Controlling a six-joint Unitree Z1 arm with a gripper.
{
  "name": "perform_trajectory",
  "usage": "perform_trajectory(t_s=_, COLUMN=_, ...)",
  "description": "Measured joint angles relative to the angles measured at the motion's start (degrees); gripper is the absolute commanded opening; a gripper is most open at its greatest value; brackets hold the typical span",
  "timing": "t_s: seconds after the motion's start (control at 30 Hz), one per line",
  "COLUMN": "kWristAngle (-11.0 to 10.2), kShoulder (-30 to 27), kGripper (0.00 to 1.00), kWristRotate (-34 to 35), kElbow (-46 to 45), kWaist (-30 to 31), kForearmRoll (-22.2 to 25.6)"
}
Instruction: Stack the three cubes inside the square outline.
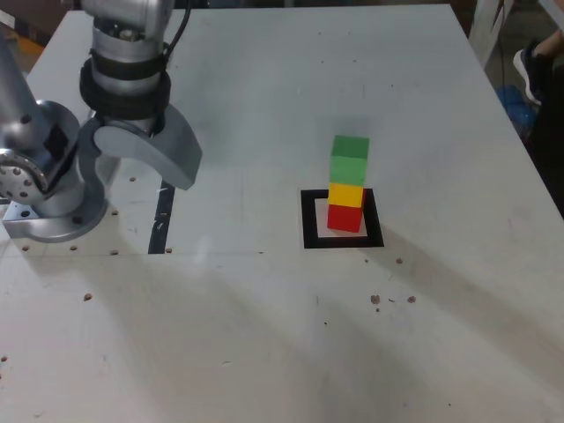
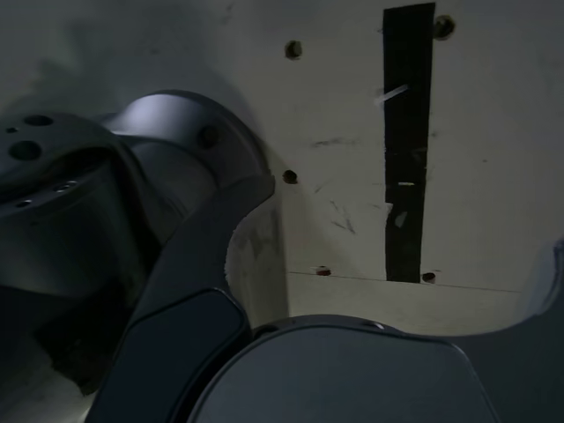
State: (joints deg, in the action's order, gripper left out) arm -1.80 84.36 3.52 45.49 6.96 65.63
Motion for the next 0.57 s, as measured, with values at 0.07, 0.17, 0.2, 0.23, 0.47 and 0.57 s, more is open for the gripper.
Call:
perform_trajectory(t_s=0.07, kWristAngle=0.21, kShoulder=0.01, kGripper=1.0, kWristRotate=0.0, kElbow=-0.45, kWaist=0.0, kForearmRoll=-0.77)
perform_trajectory(t_s=0.17, kWristAngle=0.69, kShoulder=0.06, kGripper=1.0, kWristRotate=0.0, kElbow=-1.0, kWaist=0.0, kForearmRoll=-1.78)
perform_trajectory(t_s=0.2, kWristAngle=0.79, kShoulder=0.1, kGripper=1.0, kWristRotate=0.0, kElbow=-1.15, kWaist=0.0, kForearmRoll=-1.87)
perform_trajectory(t_s=0.23, kWristAngle=0.86, kShoulder=0.24, kGripper=1.0, kWristRotate=0.0, kElbow=-1.23, kWaist=0.0, kForearmRoll=-1.89)
perform_trajectory(t_s=0.47, kWristAngle=0.96, kShoulder=3.53, kGripper=1.0, kWristRotate=0.0, kElbow=-1.31, kWaist=-0.04, kForearmRoll=-1.88)
perform_trajectory(t_s=0.57, kWristAngle=0.96, kShoulder=4.27, kGripper=1.0, kWristRotate=0.07, kElbow=-1.51, kWaist=-0.45, kForearmRoll=-1.61)
